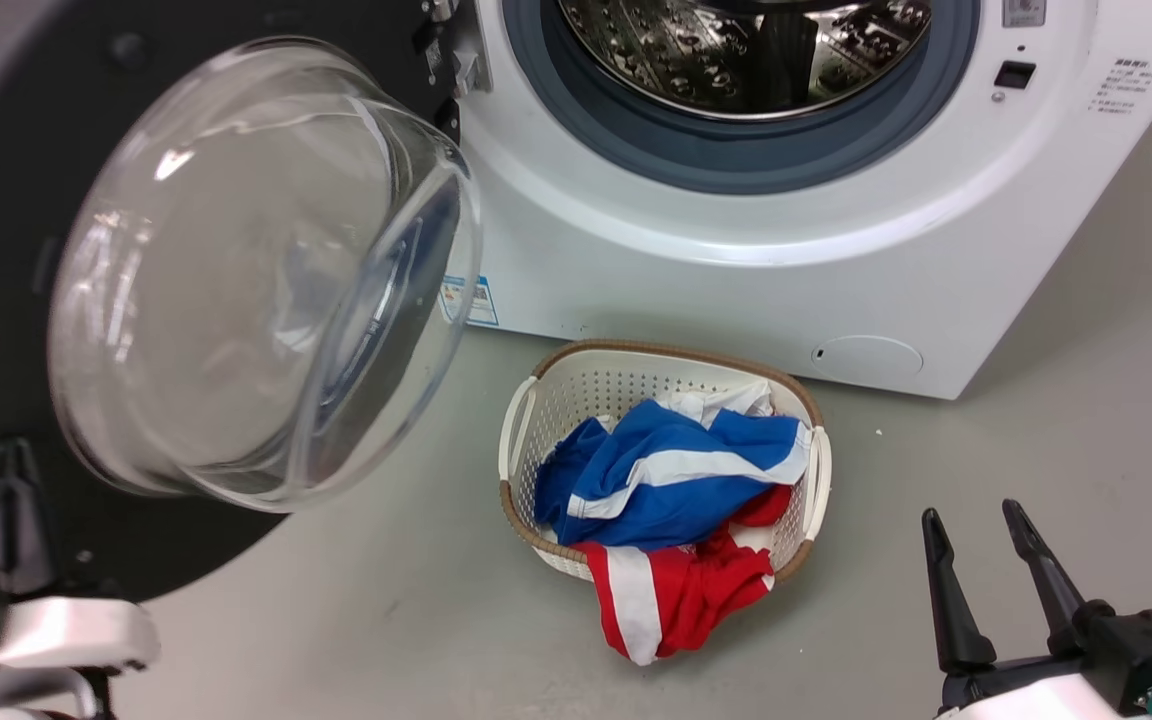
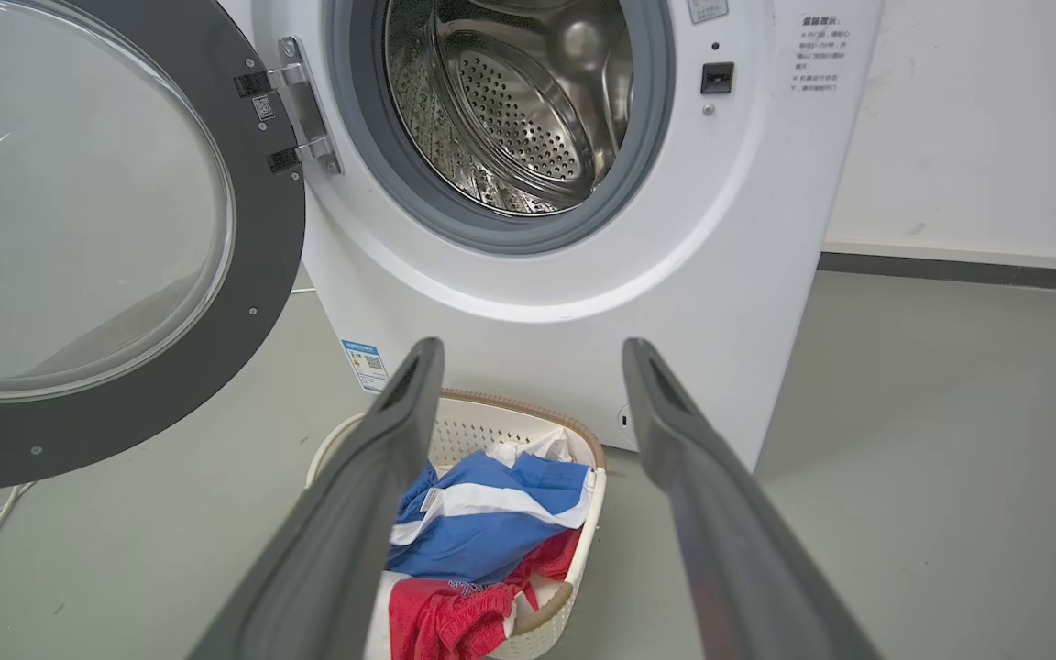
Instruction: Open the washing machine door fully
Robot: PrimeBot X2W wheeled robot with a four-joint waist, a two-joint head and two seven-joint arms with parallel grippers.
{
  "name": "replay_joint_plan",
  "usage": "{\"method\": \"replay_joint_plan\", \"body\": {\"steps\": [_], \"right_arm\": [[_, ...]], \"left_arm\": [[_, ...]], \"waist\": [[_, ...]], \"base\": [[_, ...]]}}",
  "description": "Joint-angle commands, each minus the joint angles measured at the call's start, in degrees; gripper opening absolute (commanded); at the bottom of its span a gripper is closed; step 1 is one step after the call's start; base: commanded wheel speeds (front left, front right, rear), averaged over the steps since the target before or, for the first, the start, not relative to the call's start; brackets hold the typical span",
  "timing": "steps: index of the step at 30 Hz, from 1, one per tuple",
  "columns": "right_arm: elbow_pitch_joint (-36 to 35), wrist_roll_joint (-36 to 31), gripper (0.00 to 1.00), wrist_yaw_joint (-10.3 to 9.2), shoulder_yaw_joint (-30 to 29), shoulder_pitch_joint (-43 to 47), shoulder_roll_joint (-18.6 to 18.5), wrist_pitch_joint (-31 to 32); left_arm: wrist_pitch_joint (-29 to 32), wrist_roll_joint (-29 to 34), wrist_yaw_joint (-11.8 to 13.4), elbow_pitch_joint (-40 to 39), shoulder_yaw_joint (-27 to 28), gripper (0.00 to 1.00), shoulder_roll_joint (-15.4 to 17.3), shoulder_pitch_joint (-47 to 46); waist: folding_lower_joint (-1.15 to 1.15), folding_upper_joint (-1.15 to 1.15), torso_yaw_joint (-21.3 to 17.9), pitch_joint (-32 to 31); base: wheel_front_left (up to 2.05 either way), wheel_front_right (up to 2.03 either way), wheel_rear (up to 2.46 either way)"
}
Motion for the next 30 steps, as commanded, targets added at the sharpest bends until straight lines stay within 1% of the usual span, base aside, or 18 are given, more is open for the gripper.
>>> {"method": "replay_joint_plan", "body": {"steps": [1,9,17,30], "right_arm": [[-0.27,-0.04,1.00,0.00,0.04,-0.86,-0.37,-0.12],[-0.71,-0.43,1.00,-0.01,-0.08,-2.41,-1.09,-0.12],[-0.77,-0.75,1.00,-0.01,-0.11,-3.31,-1.60,-0.12],[-0.84,-1.31,1.00,-0.01,0.12,-5.12,-2.37,-0.12]], "left_arm": [[0.20,-0.74,-0.17,1.31,1.42,0.00,1.09,-1.50],[0.17,-2.73,-1.32,5.91,6.00,0.00,2.55,-5.81],[0.17,-3.81,-4.10,12.40,9.79,0.00,5.00,-10.47],[0.17,-3.40,-8.30,24.32,13.32,0.00,7.61,-19.15]], "waist": [[0.00,0.00,-0.16,0.74],[0.00,0.00,-0.60,3.24],[0.00,0.00,-0.90,5.03],[0.00,0.00,-1.57,7.82]], "base": [[0.00,0.00,0.00],[0.00,0.00,0.00],[0.00,0.00,0.00],[0.00,0.00,0.00]]}}
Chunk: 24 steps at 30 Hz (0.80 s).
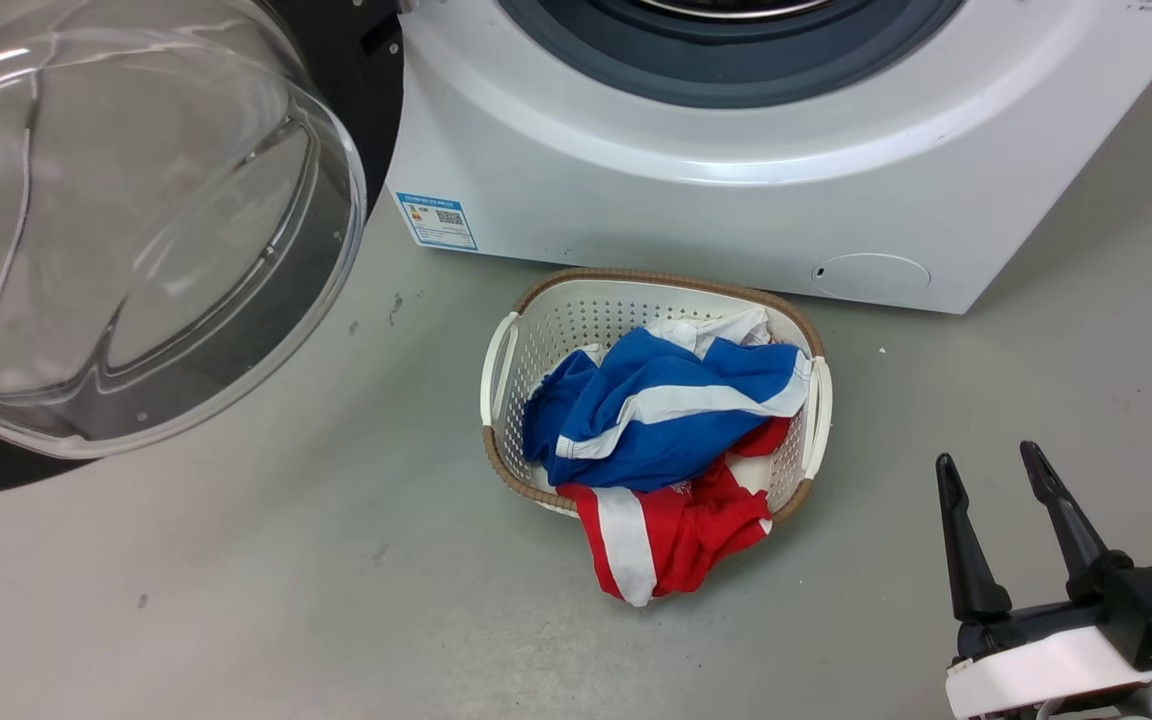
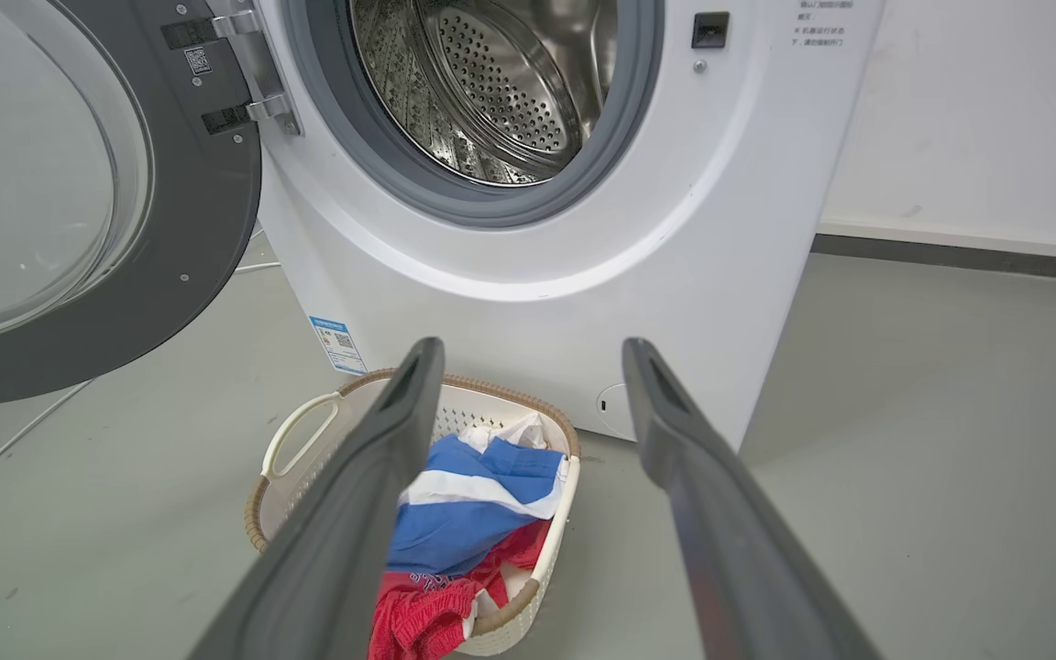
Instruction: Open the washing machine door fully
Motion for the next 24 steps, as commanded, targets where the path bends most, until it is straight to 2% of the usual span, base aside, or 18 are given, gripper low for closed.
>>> {"method": "replay_joint_plan", "body": {"steps": [1,7,12,17,24], "right_arm": [[-0.21,-0.33,1.00,-0.01,-0.13,-0.65,-0.33,-0.12],[-0.07,-0.62,1.00,-0.01,-0.11,-1.12,-0.30,-0.12],[0.34,-0.52,1.00,-0.01,-0.45,-0.96,0.09,-0.12],[0.80,-0.07,1.00,-0.01,-0.33,-0.42,0.78,-0.12],[1.47,0.15,1.00,-0.01,-0.58,1.54,1.59,-0.12]], "left_arm": [[0.17,0.12,-0.23,1.44,0.90,0.00,0.66,-1.52],[0.17,1.06,-1.86,6.66,3.23,0.00,1.35,-4.41],[0.17,2.62,-3.23,7.76,4.75,0.00,-0.07,-4.42],[0.15,5.26,-4.07,3.91,7.01,0.00,-1.85,-1.46],[0.15,9.33,-6.20,-5.77,8.64,0.00,-4.91,2.96]], "waist": [[0.00,0.00,-0.12,0.39],[0.00,0.00,-0.49,1.00],[0.00,0.00,-0.48,0.43],[0.00,0.00,-0.66,-1.72],[0.00,0.00,-0.13,-5.98]], "base": [[0.00,0.00,0.00],[0.00,0.00,0.00],[0.00,0.00,0.00],[0.00,0.00,0.00],[0.00,0.00,0.00]]}}
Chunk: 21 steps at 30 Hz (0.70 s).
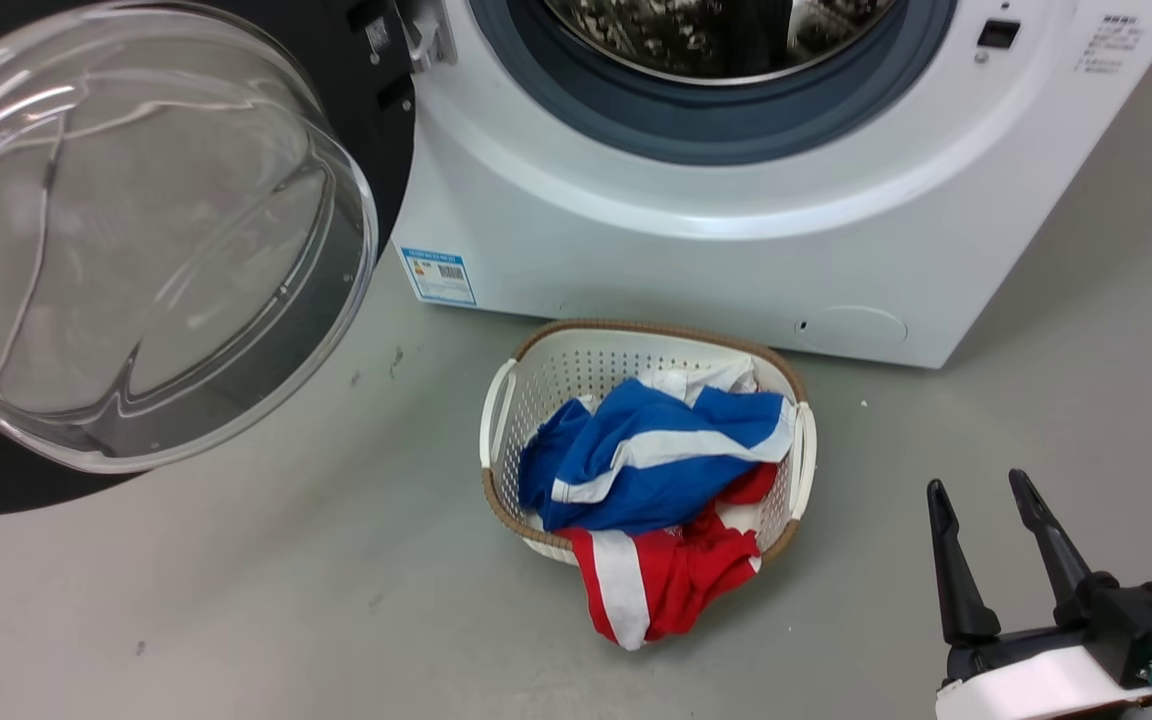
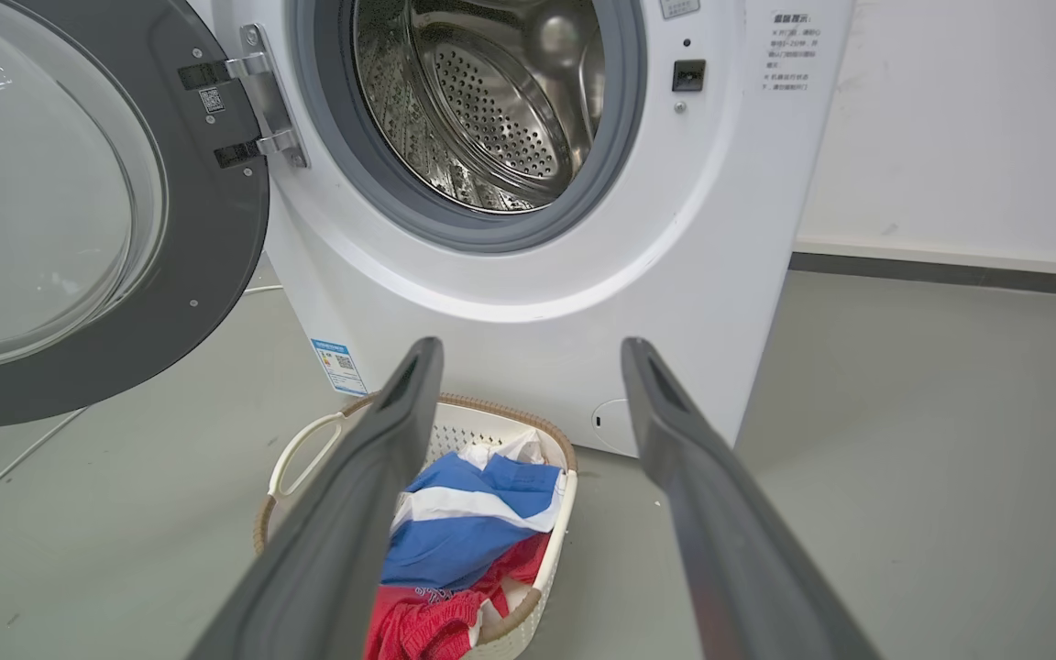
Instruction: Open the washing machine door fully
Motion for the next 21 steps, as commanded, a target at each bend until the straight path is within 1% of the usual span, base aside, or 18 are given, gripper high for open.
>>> {"method": "replay_joint_plan", "body": {"steps": [1,3,4,10,17,18,21], "right_arm": [[0.09,0.19,1.00,-0.01,-0.06,0.65,0.29,-0.12],[0.22,0.24,1.00,-0.01,0.02,1.01,0.48,-0.12],[0.18,0.32,1.00,-0.01,-0.02,1.10,0.53,-0.12],[0.44,0.54,1.00,-0.01,0.29,1.73,0.82,-0.12],[0.77,0.94,1.00,-0.01,0.46,2.57,0.95,-0.12],[0.77,0.94,1.00,-0.01,0.46,2.57,0.95,-0.12],[0.60,1.02,1.00,-0.01,0.66,2.84,0.98,-0.12]], "left_arm": [[0.13,0.98,-0.44,-2.13,0.15,0.00,-0.68,1.23],[0.13,1.98,-0.82,-5.21,0.16,0.00,-1.41,1.97],[0.13,2.51,-1.03,-6.66,-0.16,1.00,-1.80,2.35],[0.13,5.39,-2.40,-14.92,-3.18,1.00,-4.04,3.93],[0.13,8.27,-2.79,-22.05,-9.53,1.00,-7.48,4.76],[0.13,8.27,-2.79,-22.05,-9.53,1.00,-7.48,4.76],[0.14,9.28,-2.85,-24.62,-12.89,1.00,-9.33,5.41]], "waist": [[0.00,0.00,0.38,-1.80],[0.00,0.00,0.43,-2.75],[0.00,0.00,0.48,-3.14],[0.00,0.00,0.36,-4.82],[0.00,0.00,-0.79,-6.45],[0.00,0.00,-0.79,-6.45],[0.00,0.00,-1.77,-7.07]], "base": [[0.00,0.00,0.00],[0.00,0.00,0.00],[0.00,0.00,0.00],[0.00,0.00,0.00],[0.00,0.00,0.00],[0.00,0.00,0.00],[0.00,0.00,0.00]]}}
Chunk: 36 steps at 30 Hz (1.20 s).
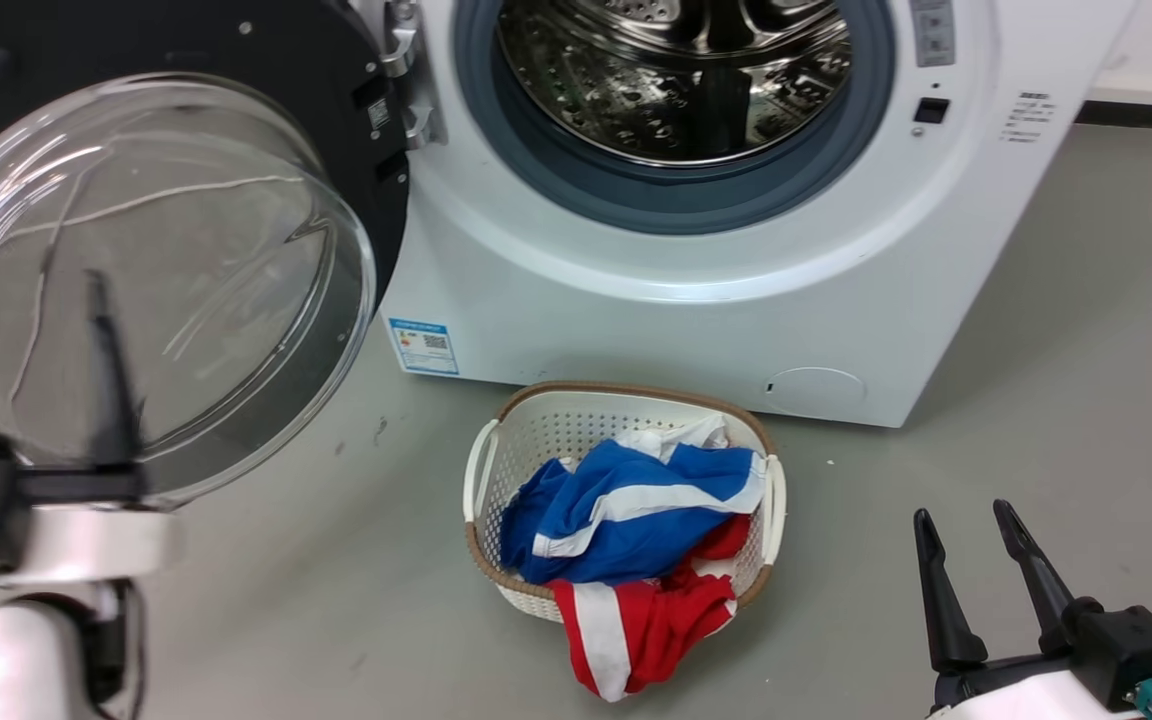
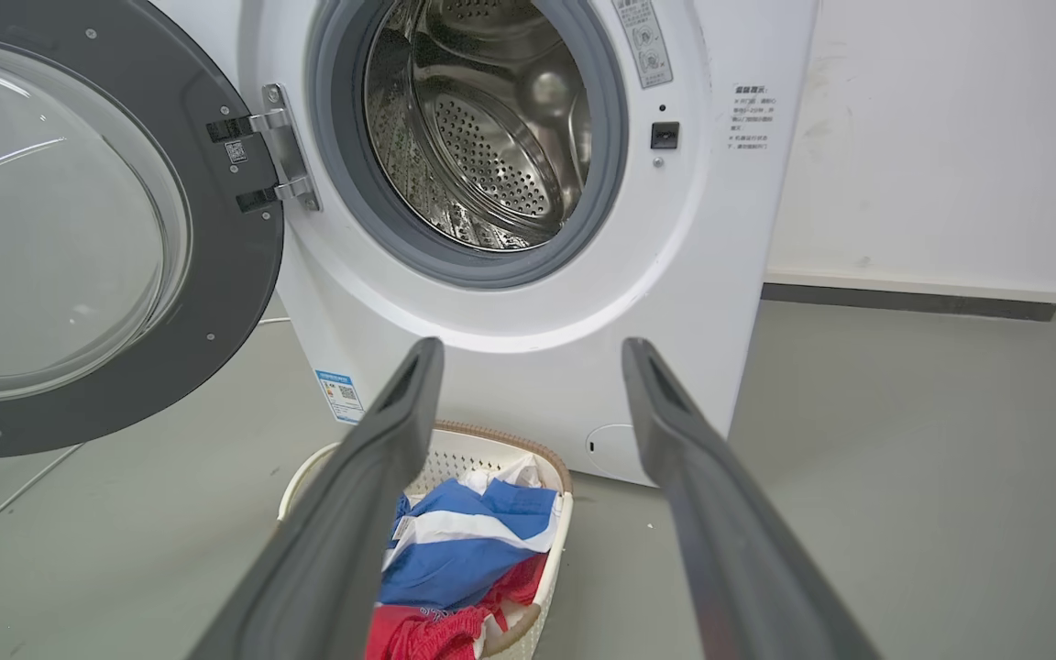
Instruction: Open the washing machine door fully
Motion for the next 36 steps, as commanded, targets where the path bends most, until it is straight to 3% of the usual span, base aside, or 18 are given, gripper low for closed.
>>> {"method": "replay_joint_plan", "body": {"steps": [1,8,16,25,36], "right_arm": [[-0.27,0.54,1.00,-0.01,-0.01,0.45,0.13,-0.12],[-3.25,-0.59,1.00,-0.01,-0.37,0.51,0.15,-0.12],[-8.37,-1.99,1.00,-0.01,-1.64,1.88,0.16,-0.12],[-11.75,-2.08,1.00,-0.01,-3.16,4.70,0.16,-0.12],[-10.60,-1.45,1.00,-0.01,-3.04,7.04,0.16,-0.12]], "left_arm": [[0.13,0.28,-0.27,-0.63,-0.89,1.00,-0.59,0.82],[0.13,-0.09,-1.06,-1.86,-6.95,1.00,-4.14,3.04],[0.13,-1.27,0.24,1.16,-9.47,1.00,-7.35,6.86],[0.13,-2.72,1.12,5.07,-11.65,1.00,-9.08,11.38],[0.13,-4.56,0.80,7.86,-12.88,1.00,-10.05,15.21]], "waist": [[0.00,0.00,-0.65,-0.42],[0.00,0.00,-3.36,-1.38],[0.00,0.00,-5.87,-2.60],[0.00,0.00,-6.64,-4.08],[0.00,0.00,-7.24,-5.05]], "base": [[0.00,0.00,0.00],[0.00,0.00,0.00],[0.00,0.00,0.00],[0.00,0.00,0.00],[0.00,0.00,0.00]]}}
